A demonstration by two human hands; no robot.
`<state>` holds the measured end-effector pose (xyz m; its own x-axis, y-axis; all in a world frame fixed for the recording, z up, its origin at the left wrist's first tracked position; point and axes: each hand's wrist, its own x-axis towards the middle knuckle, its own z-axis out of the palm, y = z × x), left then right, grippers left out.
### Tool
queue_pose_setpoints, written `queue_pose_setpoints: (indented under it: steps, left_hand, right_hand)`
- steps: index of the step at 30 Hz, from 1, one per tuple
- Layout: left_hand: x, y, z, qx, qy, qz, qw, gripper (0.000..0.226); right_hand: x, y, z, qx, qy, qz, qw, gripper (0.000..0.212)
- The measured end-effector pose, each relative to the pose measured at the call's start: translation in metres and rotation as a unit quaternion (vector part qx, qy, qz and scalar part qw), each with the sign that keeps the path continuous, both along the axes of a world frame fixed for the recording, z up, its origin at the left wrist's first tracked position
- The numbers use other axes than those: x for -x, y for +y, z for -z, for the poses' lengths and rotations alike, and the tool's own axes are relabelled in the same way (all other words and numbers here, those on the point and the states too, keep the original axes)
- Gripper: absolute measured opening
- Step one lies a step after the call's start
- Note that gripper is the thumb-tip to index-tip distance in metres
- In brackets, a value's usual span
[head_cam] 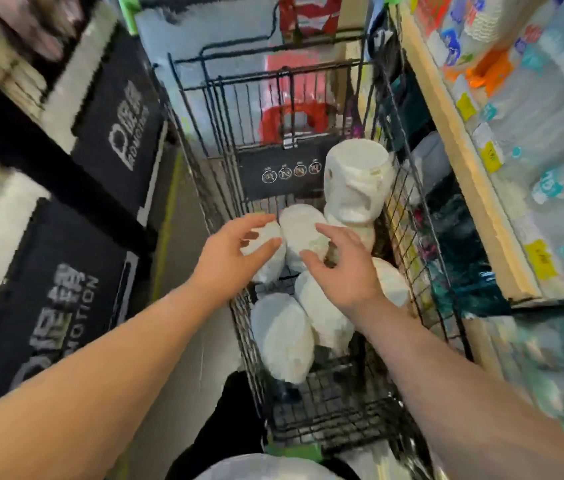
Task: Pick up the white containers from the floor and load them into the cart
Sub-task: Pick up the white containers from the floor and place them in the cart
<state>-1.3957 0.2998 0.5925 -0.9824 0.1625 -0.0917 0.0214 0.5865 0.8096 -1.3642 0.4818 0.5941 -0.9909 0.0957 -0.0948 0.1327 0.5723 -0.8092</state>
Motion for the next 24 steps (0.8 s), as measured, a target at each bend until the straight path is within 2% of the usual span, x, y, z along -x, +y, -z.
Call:
queue_pose_setpoints:
  steps: [3,8,17,24]
  left_hand:
    - [-0.074,-0.026,-0.003,-0.006,0.004,-0.097,0.995,0.037]
    - [-0.194,-0.065,-0.013,-0.019,-0.016,-0.247,0.969,0.038]
    - [-0.388,-0.134,-0.02,-0.044,-0.011,-0.457,0.888,0.035]
    - [-0.566,-0.174,-0.004,-0.053,-0.025,-0.566,0.822,0.033]
  right_hand:
    - [-0.034,-0.022,-0.008,0.002,0.013,-0.099,0.995,0.047]
    - [-0.091,-0.071,-0.022,0.004,0.011,-0.224,0.974,0.047]
    - [-0.212,-0.191,-0.035,-0.027,0.032,-0.436,0.899,0.047]
    - [-0.365,-0.279,-0.022,-0.031,0.016,-0.548,0.836,0.046]
